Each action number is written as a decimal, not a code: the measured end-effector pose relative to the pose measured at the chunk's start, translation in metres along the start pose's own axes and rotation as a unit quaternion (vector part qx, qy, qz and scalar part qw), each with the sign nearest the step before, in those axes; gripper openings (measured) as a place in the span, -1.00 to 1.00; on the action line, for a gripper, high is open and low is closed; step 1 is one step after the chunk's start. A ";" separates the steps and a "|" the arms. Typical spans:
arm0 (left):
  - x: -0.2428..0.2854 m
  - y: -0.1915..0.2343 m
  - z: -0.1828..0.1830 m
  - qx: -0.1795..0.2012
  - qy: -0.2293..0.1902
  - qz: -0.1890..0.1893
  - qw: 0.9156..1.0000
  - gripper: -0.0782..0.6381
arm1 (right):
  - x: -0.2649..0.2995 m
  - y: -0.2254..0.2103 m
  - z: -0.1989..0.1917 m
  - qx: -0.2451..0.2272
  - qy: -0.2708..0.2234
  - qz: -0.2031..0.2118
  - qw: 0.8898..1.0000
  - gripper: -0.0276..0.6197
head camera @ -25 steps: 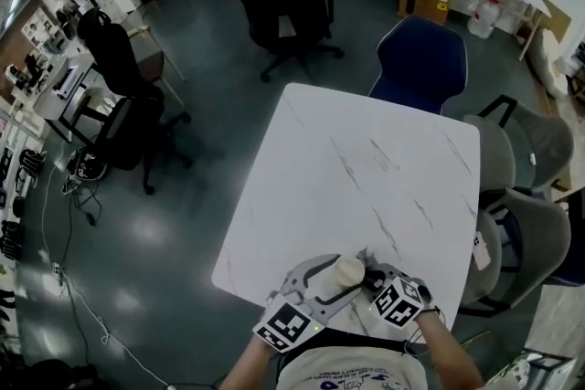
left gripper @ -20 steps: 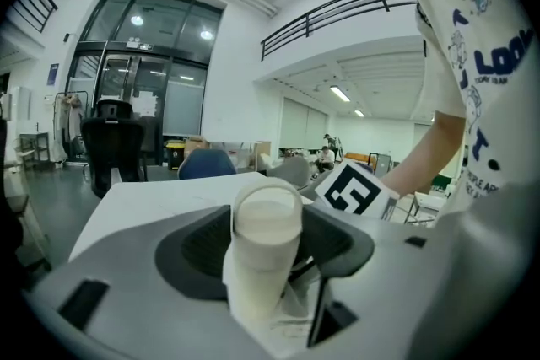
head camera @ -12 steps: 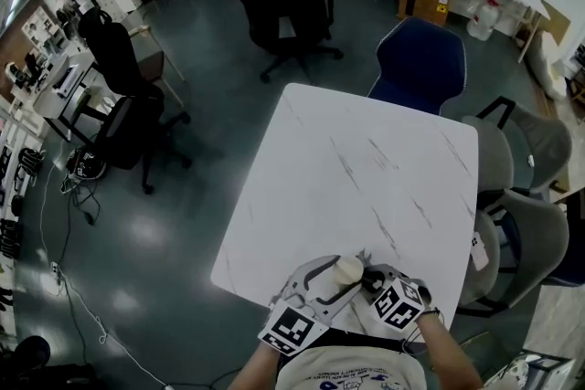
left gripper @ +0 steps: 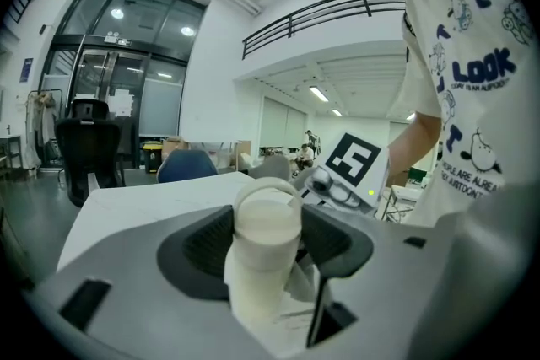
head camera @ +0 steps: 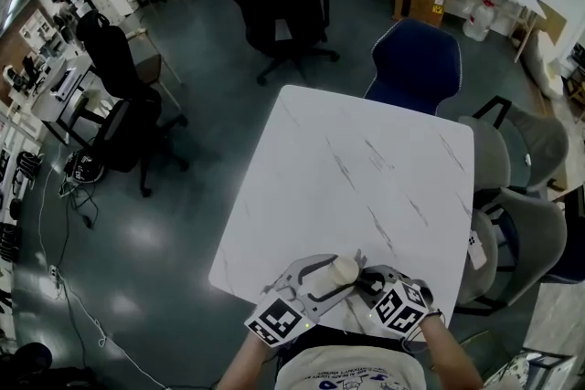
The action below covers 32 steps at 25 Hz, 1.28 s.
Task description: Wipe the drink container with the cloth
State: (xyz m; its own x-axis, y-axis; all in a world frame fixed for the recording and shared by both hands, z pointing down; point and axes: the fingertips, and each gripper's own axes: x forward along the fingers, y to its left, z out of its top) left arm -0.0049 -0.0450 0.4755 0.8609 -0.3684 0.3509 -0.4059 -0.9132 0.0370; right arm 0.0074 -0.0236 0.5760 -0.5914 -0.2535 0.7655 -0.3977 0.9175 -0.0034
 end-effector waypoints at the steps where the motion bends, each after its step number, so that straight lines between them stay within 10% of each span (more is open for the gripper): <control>1: 0.000 0.000 0.000 0.001 0.002 -0.006 1.000 -0.06 | -0.003 0.000 0.002 -0.001 -0.002 0.001 1.000 -0.78; 32: -0.002 -0.010 -0.005 0.083 0.060 -0.208 0.973 -0.06 | -0.026 -0.017 0.027 -0.079 0.012 0.030 0.996 -0.78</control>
State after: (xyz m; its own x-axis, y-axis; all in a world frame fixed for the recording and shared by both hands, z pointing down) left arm -0.0039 -0.0346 0.4792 0.8937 0.0524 0.4456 0.0335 -0.9982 0.0502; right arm 0.0104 -0.0404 0.5394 -0.5925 -0.1913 0.7825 -0.2456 0.9680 0.0507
